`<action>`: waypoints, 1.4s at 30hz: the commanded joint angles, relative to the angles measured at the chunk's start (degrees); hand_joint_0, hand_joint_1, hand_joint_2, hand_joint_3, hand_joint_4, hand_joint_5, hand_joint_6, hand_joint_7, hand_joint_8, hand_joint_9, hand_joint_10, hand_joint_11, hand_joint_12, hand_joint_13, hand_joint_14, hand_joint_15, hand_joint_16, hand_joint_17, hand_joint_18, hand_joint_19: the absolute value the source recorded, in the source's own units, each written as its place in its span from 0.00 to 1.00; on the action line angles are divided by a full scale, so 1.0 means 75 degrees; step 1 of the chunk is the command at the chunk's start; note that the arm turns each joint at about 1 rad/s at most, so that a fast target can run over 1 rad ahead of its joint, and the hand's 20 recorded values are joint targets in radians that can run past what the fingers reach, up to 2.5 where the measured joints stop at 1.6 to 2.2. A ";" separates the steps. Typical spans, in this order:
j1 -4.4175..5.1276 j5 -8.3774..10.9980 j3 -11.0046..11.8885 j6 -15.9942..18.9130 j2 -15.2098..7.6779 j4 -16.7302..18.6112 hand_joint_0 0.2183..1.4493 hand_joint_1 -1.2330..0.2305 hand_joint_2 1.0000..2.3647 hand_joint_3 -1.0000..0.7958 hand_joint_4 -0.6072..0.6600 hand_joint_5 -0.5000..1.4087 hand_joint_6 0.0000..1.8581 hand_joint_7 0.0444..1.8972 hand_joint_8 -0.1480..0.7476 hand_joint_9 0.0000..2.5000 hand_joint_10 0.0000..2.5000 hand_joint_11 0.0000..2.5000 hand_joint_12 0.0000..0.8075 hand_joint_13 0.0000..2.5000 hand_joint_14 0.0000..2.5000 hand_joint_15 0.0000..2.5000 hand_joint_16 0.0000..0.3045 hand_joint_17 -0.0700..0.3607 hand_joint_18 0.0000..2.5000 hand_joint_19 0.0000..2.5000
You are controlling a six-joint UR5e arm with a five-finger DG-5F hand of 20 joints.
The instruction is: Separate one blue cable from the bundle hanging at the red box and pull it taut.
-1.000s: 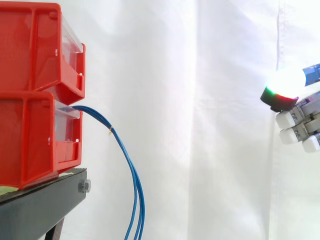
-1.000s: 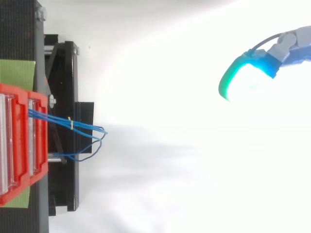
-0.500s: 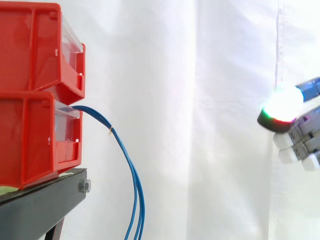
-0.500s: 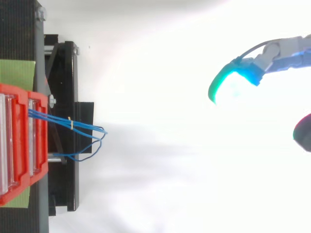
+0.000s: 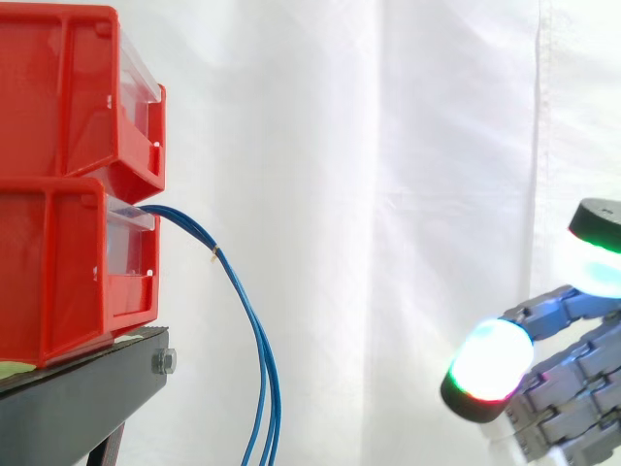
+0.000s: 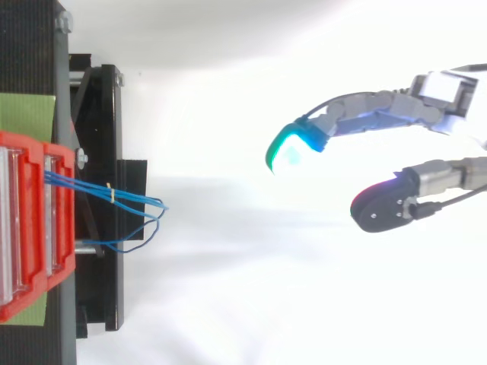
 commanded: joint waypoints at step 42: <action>-0.0360 -0.0001 0.1959 0.0011 -0.1887 0.0691 0.26 0.48 0.00 0.28 0.67 0.14 0.27 0.37 0.48 0.19 0.00 0.04 0.32 0.15 0.00 0.01 0.10 0.32 0.13 0.03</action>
